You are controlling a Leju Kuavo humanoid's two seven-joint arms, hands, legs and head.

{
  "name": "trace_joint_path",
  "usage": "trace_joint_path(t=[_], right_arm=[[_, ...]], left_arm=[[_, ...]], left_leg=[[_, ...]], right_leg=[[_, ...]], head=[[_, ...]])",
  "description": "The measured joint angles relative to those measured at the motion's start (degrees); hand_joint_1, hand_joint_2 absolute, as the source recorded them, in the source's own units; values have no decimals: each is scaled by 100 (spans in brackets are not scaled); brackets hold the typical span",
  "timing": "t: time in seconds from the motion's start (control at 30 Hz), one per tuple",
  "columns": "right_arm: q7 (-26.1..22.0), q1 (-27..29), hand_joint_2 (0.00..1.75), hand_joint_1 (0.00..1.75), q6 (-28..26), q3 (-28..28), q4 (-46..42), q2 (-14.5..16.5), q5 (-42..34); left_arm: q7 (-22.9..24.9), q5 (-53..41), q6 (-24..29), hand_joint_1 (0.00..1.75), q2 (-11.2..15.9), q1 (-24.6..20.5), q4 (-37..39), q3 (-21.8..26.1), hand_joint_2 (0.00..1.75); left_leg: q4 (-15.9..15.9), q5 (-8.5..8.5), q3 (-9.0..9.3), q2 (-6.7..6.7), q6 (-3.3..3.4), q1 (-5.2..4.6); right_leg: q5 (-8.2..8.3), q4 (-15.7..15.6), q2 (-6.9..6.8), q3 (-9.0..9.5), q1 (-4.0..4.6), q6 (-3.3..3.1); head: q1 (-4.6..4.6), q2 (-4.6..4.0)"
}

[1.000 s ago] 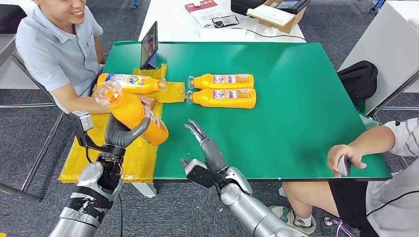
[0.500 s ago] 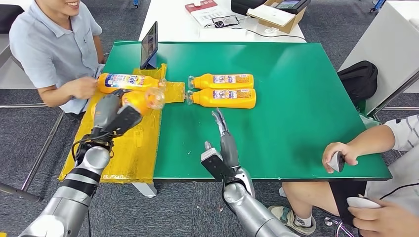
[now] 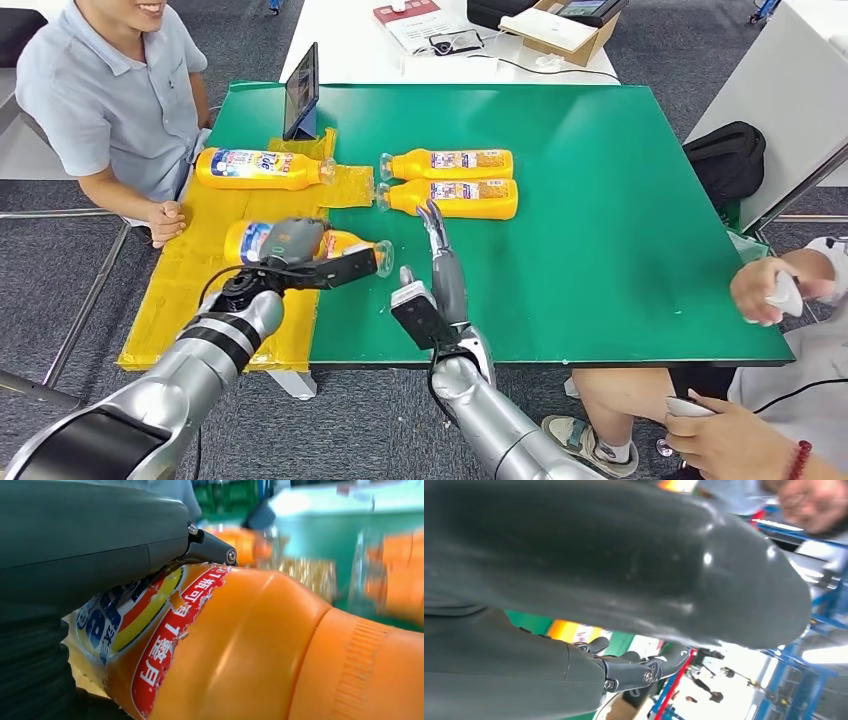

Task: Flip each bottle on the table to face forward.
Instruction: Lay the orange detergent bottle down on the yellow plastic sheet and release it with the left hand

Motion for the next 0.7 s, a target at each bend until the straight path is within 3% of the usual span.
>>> trace_joint_path(t=[0.1,0.13,0.2,0.33,0.43,0.57,0.7], right_arm=[[-1,22,0,0,80,0,-262,23,-92],[-1,31,0,0,90,0,-321,26,-100],[0,72,0,0,137,-1,-460,31,-117],[-1,367,0,0,651,33,-962,52,-90],[-1,690,0,0,955,137,-1327,4,140],[-1,940,0,0,1011,146,-1570,-179,359],[-1,1037,0,0,1173,-36,-1615,-401,598]], left_arm=[[20,35,-5,173,-86,-4,266,-3,175],[23,38,-6,161,-106,-6,328,-3,175],[39,42,-26,125,-134,-8,427,-3,175],[61,151,-181,15,-155,9,581,10,175],[-117,416,-396,0,-148,61,681,124,175],[-436,859,-592,0,-126,102,736,409,0],[-781,1208,-761,0,-118,123,741,680,0]], left_leg=[[0,0,-1,1,0,1],[0,0,-2,1,0,1],[0,0,-3,1,0,1],[-1,-1,-3,0,0,0],[-1,-2,-3,-1,-1,1],[-2,-2,1,-4,-1,0],[-3,-2,20,-5,0,-1]], right_leg=[[-1,0,0,-2,1,-1],[-1,0,0,-2,1,-1],[-1,0,-1,-1,1,-1],[-1,-1,0,1,0,-1],[-1,-1,-1,0,0,-1],[-3,-3,-4,8,0,-3],[-3,-5,-4,28,-3,-3]], head=[[0,0],[0,0],[1,-1],[1,-1],[-1,0],[-1,-1],[-1,-1]])
